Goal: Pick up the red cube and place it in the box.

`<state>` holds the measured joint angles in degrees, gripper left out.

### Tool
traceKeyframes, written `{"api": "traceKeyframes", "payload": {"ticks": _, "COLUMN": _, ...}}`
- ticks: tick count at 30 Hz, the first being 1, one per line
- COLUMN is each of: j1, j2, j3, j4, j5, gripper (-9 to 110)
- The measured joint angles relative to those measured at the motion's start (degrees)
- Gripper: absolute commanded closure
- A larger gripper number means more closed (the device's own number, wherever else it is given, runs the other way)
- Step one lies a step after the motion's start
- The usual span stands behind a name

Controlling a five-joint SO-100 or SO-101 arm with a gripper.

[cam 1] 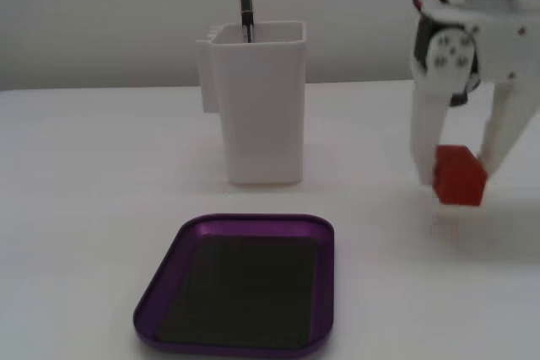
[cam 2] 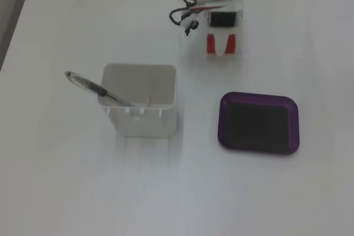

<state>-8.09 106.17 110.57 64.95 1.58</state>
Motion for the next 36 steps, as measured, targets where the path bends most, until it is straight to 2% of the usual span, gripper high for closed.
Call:
{"api": "traceKeyframes", "payload": {"ticks": 6, "j1": -12.66, "j2": 12.3, "j3": -3.08, "j4": 1.58, "j5": -4.48, "gripper": 102}}
{"api": "traceKeyframes", "payload": {"ticks": 12, "j1": -15.03, "j2": 10.99, "j3": -3.78, "j4": -3.69, "j5": -5.71, "gripper": 102}}
{"api": "traceKeyframes", "payload": {"ticks": 16, "j1": -15.91, "j2": 3.69, "j3": -8.53, "j4": -9.4, "j5": -5.8, "gripper": 102}}
{"api": "traceKeyframes", "payload": {"ticks": 20, "j1": -15.21, "j2": -8.0, "j3": -17.93, "j4": -10.11, "j5": -2.02, "gripper": 102}}
{"api": "traceKeyframes", "payload": {"ticks": 24, "j1": -14.68, "j2": -19.86, "j3": -29.0, "j4": -5.8, "j5": 2.02, "gripper": 102}}
{"api": "traceKeyframes", "payload": {"ticks": 29, "j1": -8.79, "j2": -31.11, "j3": -41.84, "j4": 1.58, "j5": 6.5, "gripper": 102}}
{"api": "traceKeyframes", "payload": {"ticks": 36, "j1": -2.99, "j2": -38.67, "j3": -48.34, "j4": 5.27, "j5": 8.88, "gripper": 102}}
